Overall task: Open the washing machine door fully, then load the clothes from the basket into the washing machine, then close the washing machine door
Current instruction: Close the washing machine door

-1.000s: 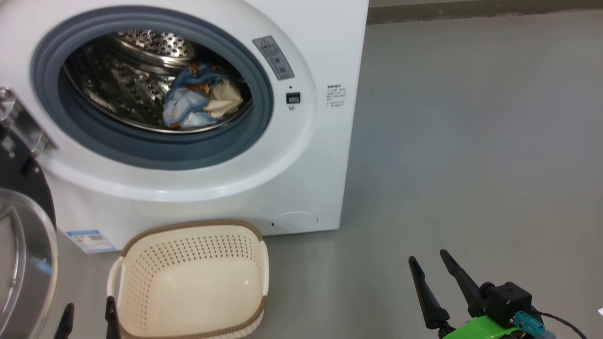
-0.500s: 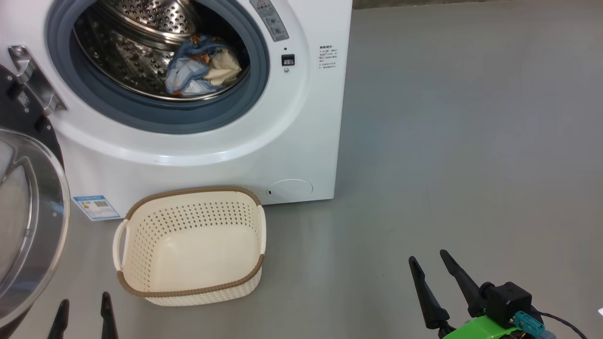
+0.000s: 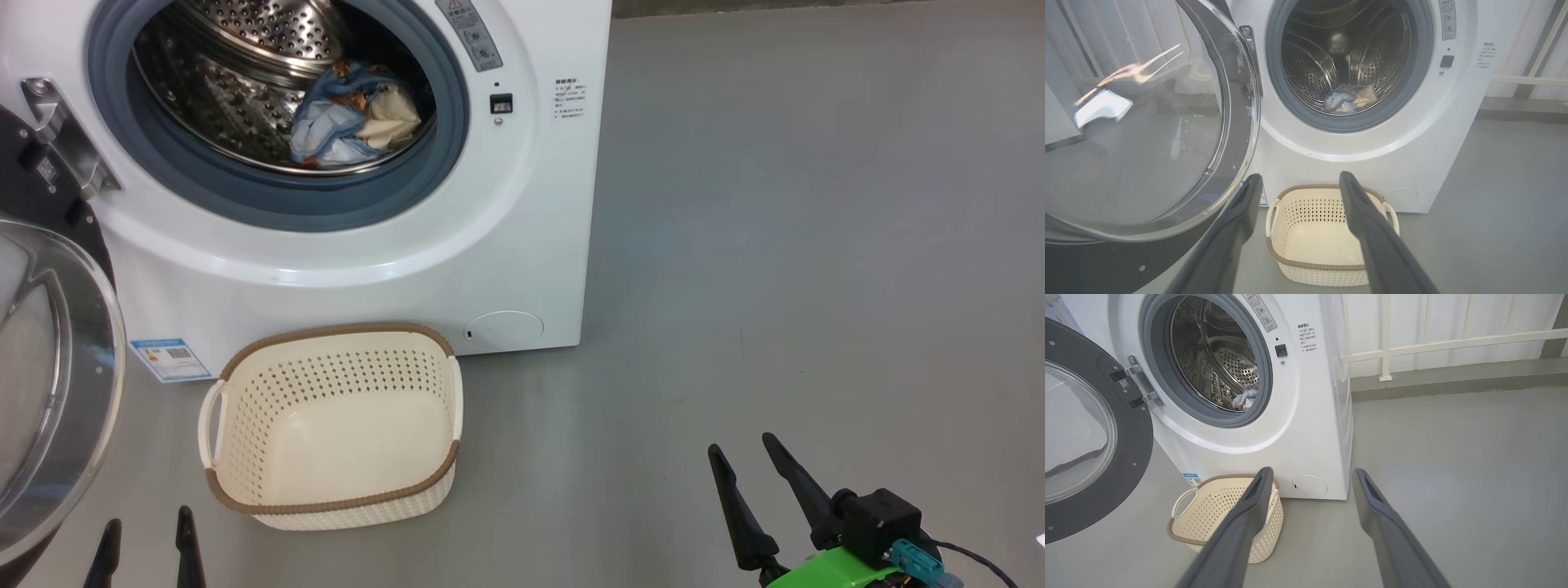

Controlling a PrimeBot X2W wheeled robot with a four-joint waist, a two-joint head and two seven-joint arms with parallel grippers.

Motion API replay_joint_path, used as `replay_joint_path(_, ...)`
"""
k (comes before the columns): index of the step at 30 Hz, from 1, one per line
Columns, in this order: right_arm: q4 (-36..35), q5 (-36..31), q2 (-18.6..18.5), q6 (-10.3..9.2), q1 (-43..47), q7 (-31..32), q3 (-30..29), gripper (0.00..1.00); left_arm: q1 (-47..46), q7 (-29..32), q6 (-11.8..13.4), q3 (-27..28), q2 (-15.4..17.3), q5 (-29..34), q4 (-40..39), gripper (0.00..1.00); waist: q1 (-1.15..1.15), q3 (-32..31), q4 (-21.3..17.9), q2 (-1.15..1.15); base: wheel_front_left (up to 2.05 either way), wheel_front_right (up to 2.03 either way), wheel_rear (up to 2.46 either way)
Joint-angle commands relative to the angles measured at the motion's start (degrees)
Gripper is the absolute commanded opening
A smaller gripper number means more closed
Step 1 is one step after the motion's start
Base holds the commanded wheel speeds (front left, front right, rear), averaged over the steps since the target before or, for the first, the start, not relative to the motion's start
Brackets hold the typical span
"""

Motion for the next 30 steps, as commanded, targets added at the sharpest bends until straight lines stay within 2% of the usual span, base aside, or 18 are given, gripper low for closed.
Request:
replay_joint_path(1, -1.32, -0.46, 0.10, 0.08, -1.16, -0.28, 1.31, 1.00, -1.86, -0.36, 0.06, 1.54, 0.33, -0.10, -1.67, 1.00, 0.00, -0.05, 0.00, 0.00, 0.00, 0.00, 0.00)
replay_joint_path(17, -1.12, -0.80, 0.10, 0.08, -0.39, -0.28, 1.29, 1.00, -0.76, -0.36, 0.65, 0.58, 0.33, -0.83, -1.96, 1.00, 0.00, -1.31, 1.08, 0.00, 0.00, 0.00, 0.00)
replay_joint_path(30, -0.77, -1.49, 0.10, 0.08, -0.39, -0.28, 1.70, 1.00, -0.84, -0.36, 2.20, -0.69, 0.33, -1.74, -1.86, 1.00, 0.00, -1.69, 7.34, 0.00, 0.00, 0.00, 0.00)
